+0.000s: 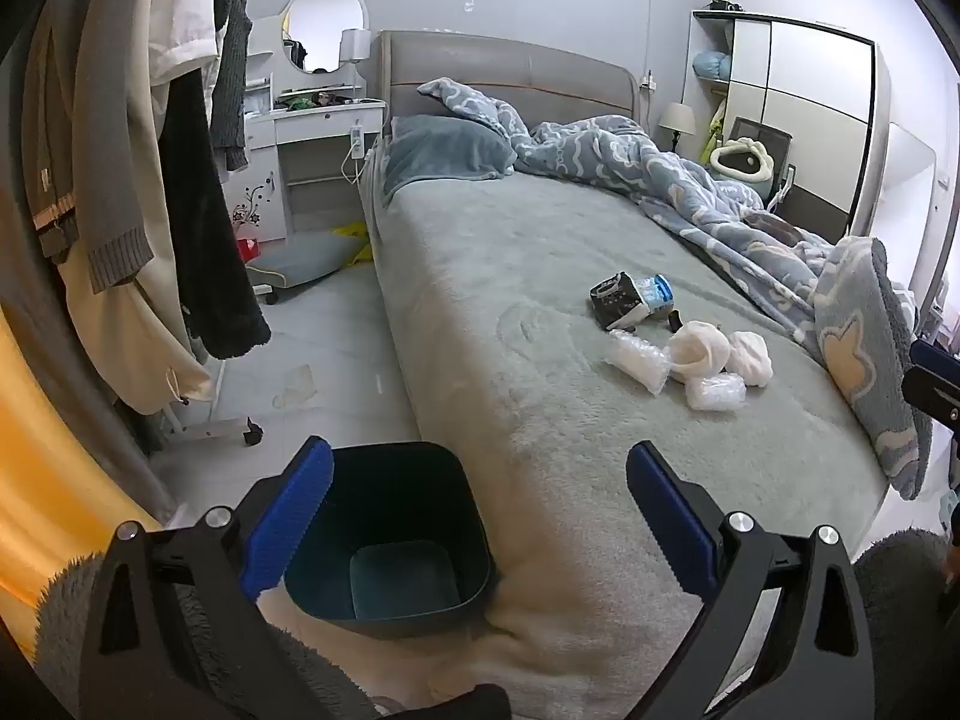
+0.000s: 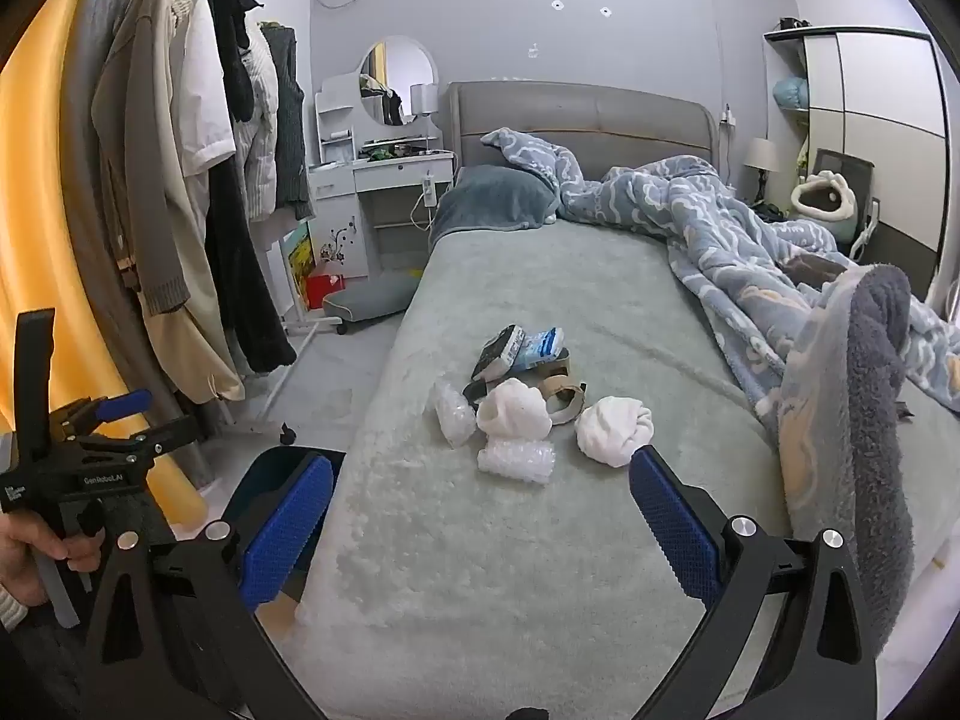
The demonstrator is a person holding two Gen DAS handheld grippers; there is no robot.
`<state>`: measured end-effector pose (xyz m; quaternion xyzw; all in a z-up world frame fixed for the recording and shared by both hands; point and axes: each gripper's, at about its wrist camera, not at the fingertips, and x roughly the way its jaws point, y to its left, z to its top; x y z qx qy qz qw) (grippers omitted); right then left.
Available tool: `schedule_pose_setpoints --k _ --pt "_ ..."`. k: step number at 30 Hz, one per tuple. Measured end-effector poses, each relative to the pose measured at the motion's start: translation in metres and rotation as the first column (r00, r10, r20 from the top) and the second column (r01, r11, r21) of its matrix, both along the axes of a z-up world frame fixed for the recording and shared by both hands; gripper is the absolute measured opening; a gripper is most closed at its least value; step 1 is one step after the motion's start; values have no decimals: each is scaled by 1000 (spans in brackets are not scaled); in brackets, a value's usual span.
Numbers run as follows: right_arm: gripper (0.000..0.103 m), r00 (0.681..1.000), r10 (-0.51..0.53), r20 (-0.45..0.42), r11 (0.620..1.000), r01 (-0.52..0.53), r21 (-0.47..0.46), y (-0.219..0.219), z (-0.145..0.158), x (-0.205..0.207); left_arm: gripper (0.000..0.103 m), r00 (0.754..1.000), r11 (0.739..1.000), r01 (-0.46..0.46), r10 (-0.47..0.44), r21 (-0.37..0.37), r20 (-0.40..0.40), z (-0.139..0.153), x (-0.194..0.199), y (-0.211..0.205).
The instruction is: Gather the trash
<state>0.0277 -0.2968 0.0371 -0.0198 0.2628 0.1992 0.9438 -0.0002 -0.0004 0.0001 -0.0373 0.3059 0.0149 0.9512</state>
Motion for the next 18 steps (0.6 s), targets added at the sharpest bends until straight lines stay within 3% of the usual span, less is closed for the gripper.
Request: schedule_pose_setpoints --k 18 --pt "100 1000 4 -4 1000 -4 14 1 -1 1 100 1000 1000 1 -1 1 -2 0 0 0"
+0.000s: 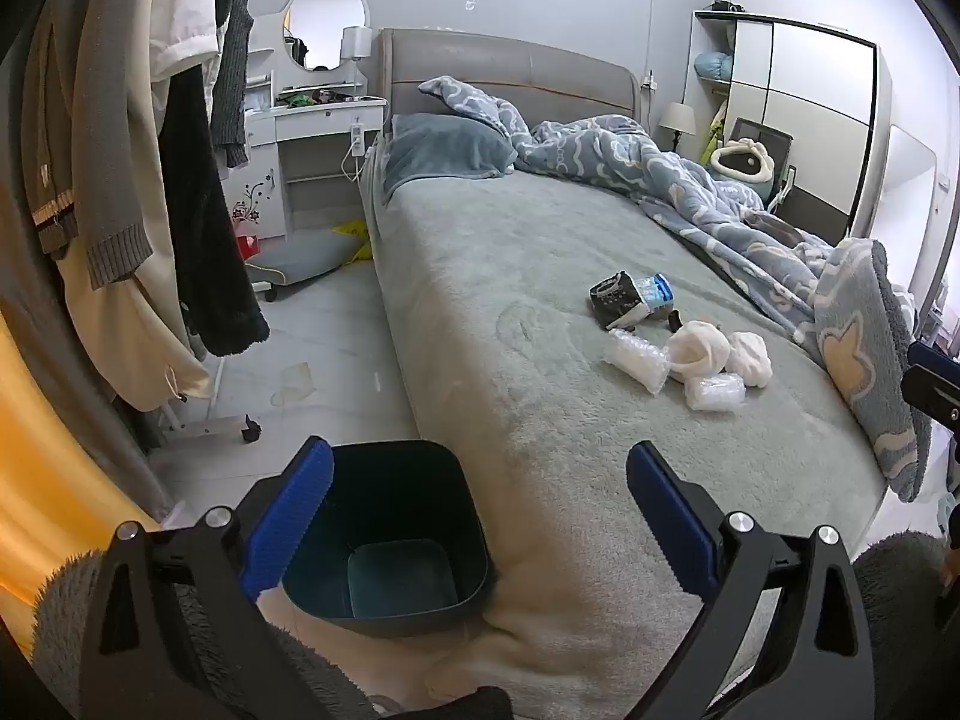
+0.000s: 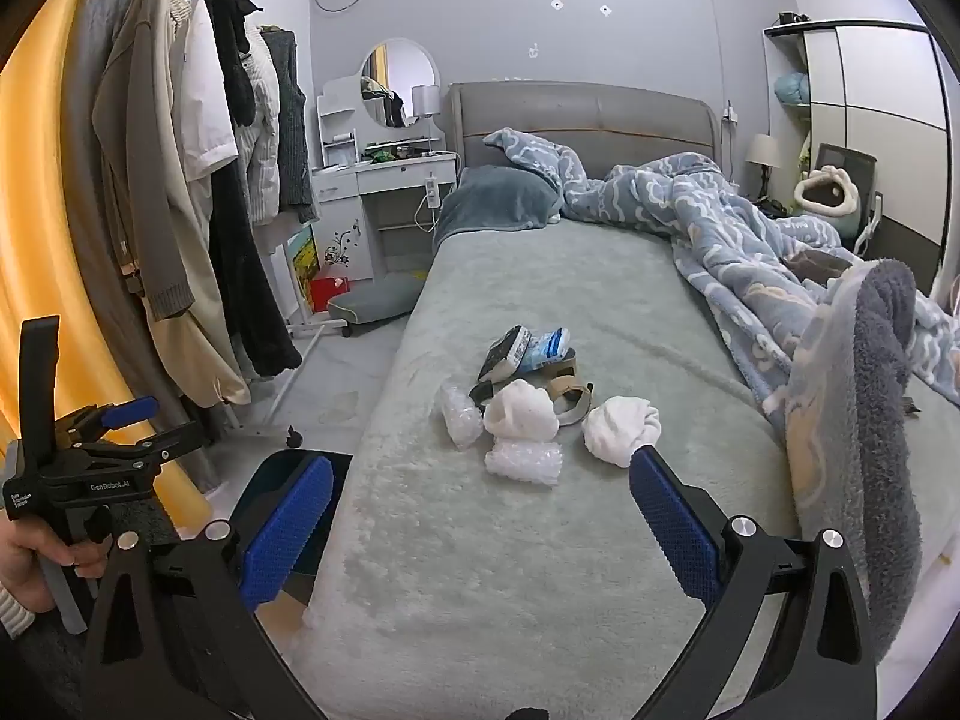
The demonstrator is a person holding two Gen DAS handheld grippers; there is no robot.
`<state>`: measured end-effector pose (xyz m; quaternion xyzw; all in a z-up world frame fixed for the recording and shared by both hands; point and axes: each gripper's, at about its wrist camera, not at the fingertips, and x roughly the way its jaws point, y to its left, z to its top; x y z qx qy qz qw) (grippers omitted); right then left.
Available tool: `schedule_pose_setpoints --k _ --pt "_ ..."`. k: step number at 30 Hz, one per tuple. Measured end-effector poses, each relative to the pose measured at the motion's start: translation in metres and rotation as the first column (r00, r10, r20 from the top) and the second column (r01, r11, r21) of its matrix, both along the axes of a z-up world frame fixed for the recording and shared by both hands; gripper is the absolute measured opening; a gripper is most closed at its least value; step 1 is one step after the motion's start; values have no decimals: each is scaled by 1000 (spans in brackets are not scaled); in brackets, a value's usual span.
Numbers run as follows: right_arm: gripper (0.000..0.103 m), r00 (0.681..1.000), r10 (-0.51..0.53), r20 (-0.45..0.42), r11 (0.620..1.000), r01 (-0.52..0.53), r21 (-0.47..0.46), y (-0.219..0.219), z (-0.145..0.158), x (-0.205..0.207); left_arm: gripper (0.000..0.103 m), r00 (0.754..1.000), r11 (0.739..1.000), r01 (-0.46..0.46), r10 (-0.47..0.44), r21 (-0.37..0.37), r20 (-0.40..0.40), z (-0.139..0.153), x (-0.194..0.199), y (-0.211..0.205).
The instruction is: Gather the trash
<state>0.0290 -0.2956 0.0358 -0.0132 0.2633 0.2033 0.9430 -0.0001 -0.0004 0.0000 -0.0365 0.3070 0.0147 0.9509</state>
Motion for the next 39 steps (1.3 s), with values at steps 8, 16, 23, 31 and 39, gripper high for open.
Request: schedule_pose_setpoints --k 8,16,23,31,39 --pt "100 1000 0 -2 1000 0 2 0 0 0 100 1000 1000 0 0 -2 -1 0 0 0" --pt "100 1000 1 -3 1000 -1 3 0 0 1 100 1000 1000 1 -1 -4 -2 0 0 0" --pt "100 1000 0 -4 1000 0 3 0 0 1 100 1000 1000 0 0 -5 -2 0 0 0" --pt "100 1000 0 -6 1000 0 3 1 0 1 100 1000 1000 -1 1 -8 -4 2 0 0" --pt "100 1000 0 -5 1000 0 3 1 -1 1 100 1000 1000 -2 1 -10 -5 -2 1 -3"
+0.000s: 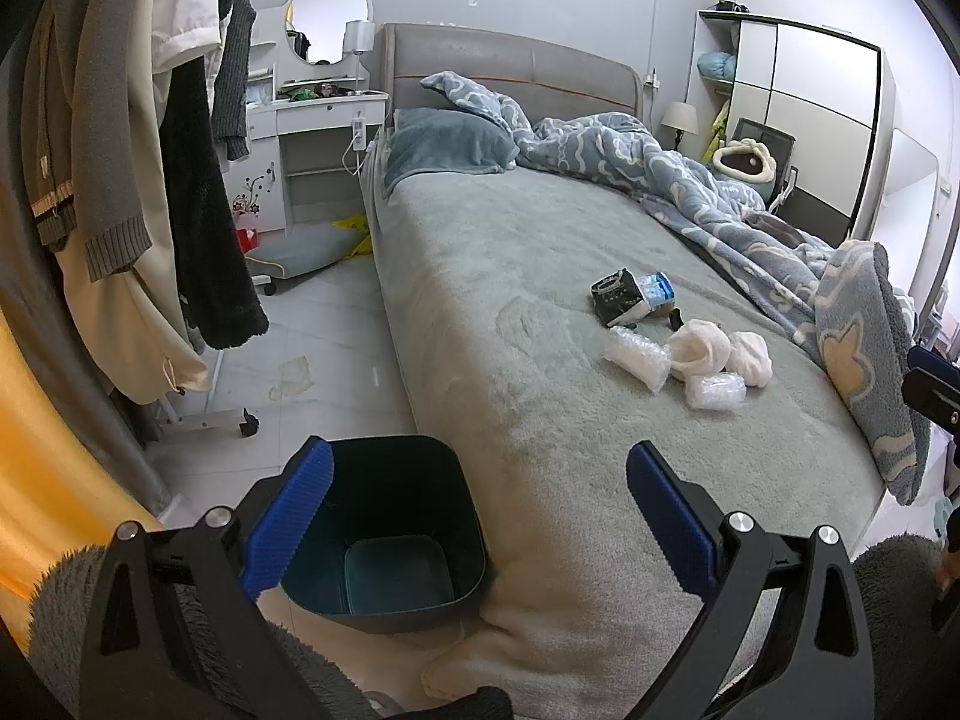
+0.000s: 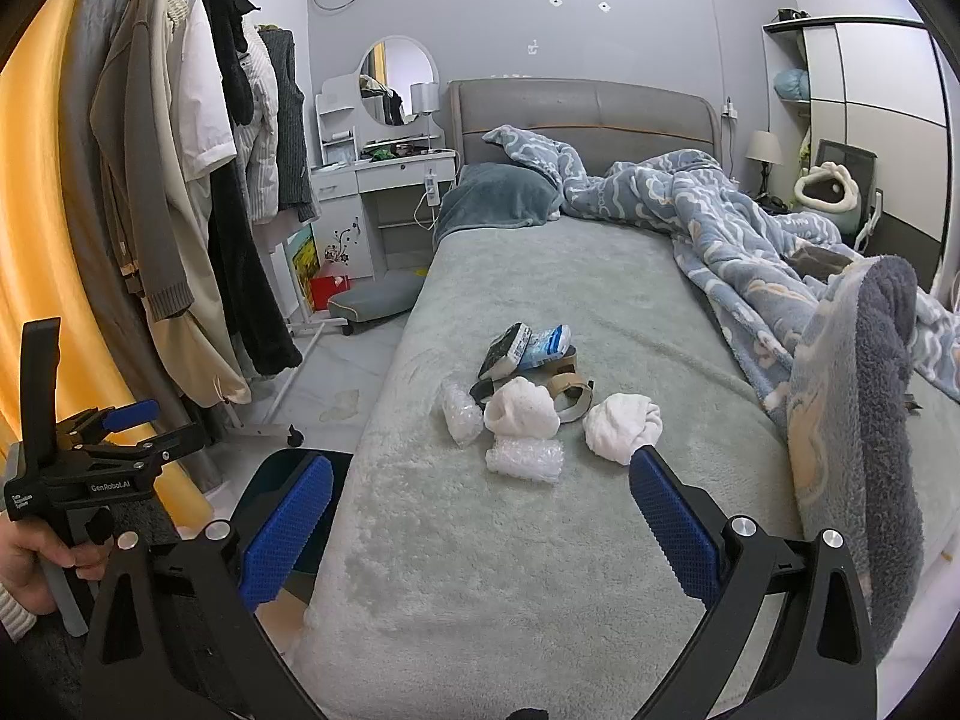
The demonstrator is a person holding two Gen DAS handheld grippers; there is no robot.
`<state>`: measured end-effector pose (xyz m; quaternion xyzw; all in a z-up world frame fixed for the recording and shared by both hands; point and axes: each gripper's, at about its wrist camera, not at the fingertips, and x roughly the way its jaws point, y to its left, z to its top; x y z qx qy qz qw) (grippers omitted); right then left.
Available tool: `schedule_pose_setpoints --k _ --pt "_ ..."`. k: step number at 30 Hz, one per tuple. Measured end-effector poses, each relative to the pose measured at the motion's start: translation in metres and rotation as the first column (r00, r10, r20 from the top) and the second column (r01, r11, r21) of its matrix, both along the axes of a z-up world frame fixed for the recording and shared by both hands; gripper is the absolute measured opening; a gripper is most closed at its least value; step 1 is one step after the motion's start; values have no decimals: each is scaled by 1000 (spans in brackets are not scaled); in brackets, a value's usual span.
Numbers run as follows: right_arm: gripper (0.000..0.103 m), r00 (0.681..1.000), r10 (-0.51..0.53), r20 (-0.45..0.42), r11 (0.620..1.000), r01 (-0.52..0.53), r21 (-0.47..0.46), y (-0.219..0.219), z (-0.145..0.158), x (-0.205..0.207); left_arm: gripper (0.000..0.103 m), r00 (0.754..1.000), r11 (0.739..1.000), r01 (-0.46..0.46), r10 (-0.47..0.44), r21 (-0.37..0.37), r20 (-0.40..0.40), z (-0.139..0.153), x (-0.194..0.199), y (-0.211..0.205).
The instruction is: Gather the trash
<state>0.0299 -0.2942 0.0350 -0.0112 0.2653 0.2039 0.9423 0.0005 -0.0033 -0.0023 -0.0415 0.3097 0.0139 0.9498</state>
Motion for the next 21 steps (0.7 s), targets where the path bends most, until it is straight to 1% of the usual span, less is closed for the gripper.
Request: schedule_pose_setpoints --k 21 --pt "100 1000 -1 0 1000 1 2 0 0 0 100 1000 1000 0 0 -4 -3 -2 0 0"
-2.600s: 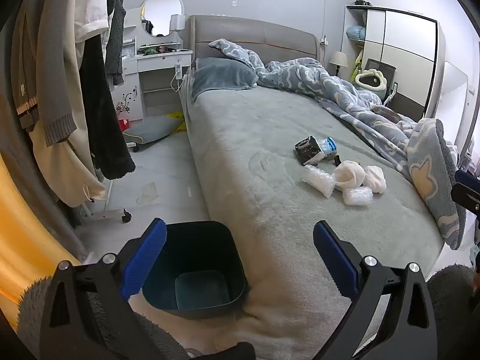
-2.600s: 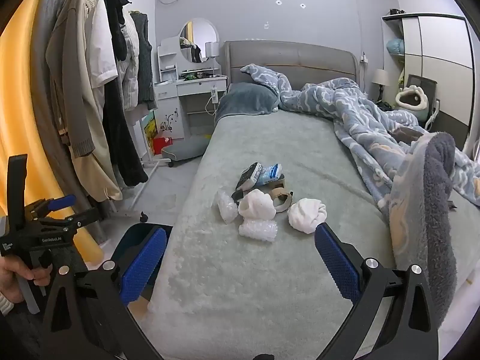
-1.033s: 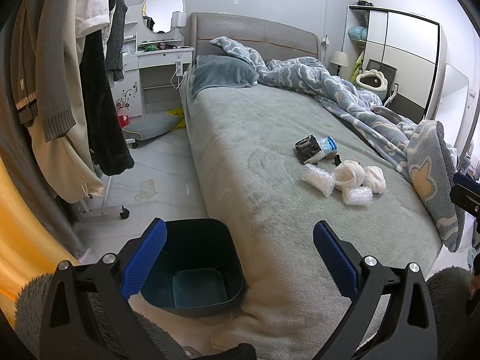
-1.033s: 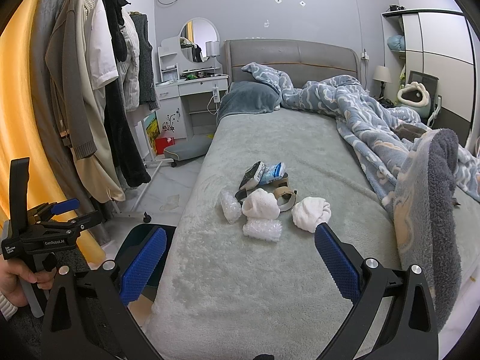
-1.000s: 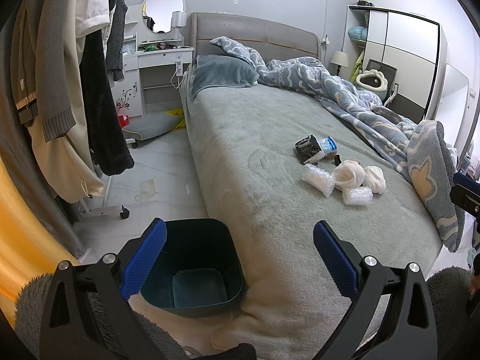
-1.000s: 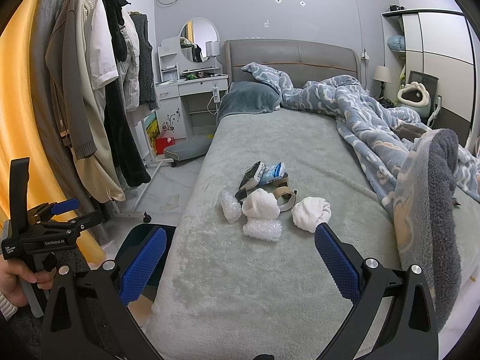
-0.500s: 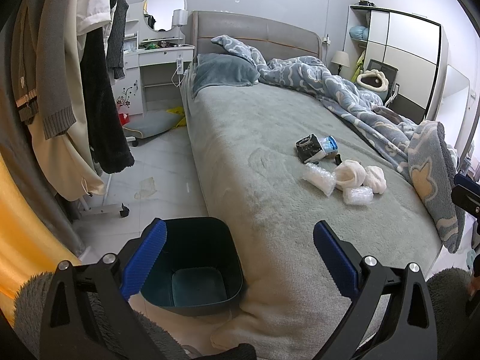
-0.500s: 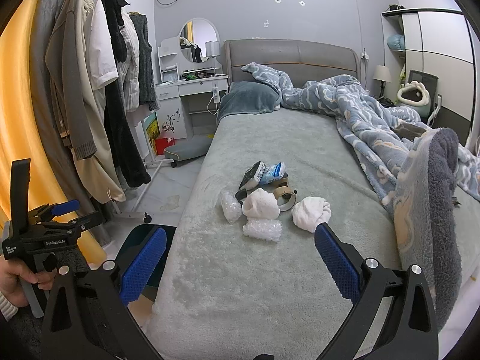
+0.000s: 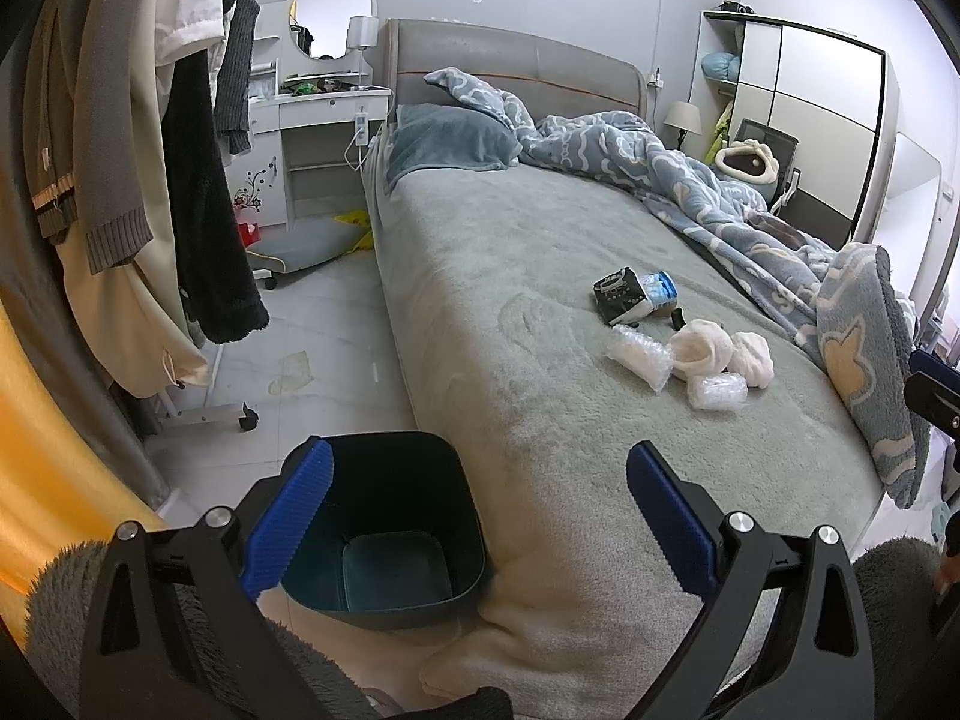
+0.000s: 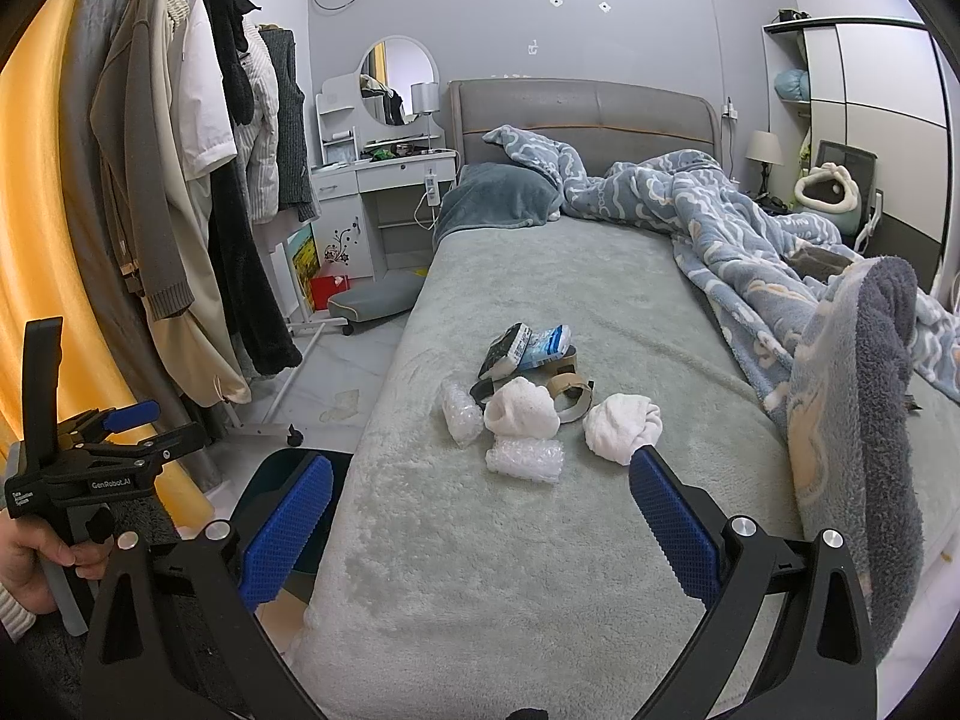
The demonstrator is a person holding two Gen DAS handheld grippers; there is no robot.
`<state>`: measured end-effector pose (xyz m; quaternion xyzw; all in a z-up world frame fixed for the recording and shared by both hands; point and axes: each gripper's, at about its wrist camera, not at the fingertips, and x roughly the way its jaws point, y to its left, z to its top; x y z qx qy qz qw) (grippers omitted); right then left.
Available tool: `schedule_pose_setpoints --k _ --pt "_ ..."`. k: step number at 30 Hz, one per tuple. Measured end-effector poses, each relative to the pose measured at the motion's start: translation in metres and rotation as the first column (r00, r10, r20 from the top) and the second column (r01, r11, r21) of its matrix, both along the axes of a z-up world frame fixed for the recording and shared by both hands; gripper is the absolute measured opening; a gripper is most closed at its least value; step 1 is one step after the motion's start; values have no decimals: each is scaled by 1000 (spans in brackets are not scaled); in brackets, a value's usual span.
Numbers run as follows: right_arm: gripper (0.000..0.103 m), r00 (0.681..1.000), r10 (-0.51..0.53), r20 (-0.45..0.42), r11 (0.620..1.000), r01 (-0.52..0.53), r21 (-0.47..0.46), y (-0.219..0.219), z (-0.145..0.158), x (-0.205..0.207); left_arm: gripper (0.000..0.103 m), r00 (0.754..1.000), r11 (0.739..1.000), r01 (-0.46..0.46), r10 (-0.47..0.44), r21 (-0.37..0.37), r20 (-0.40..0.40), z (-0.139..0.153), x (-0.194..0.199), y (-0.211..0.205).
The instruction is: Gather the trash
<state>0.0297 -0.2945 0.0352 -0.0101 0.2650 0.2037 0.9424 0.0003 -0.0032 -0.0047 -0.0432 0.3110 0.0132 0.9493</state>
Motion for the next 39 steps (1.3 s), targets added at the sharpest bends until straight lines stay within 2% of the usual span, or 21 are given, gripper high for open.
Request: schedule_pose_setpoints --k 27,31,39 --pt "100 1000 1 -8 1000 -1 -21 0 1 0 100 1000 1000 5 -5 -10 -6 -6 3 6" --pt "100 999 -39 -28 997 37 -69 6 -8 1 100 1000 1000 25 -25 -16 3 -6 4 3" --pt "100 994 -92 -54 995 89 -54 11 -7 16 99 995 995 97 -97 -25 24 2 20 2"
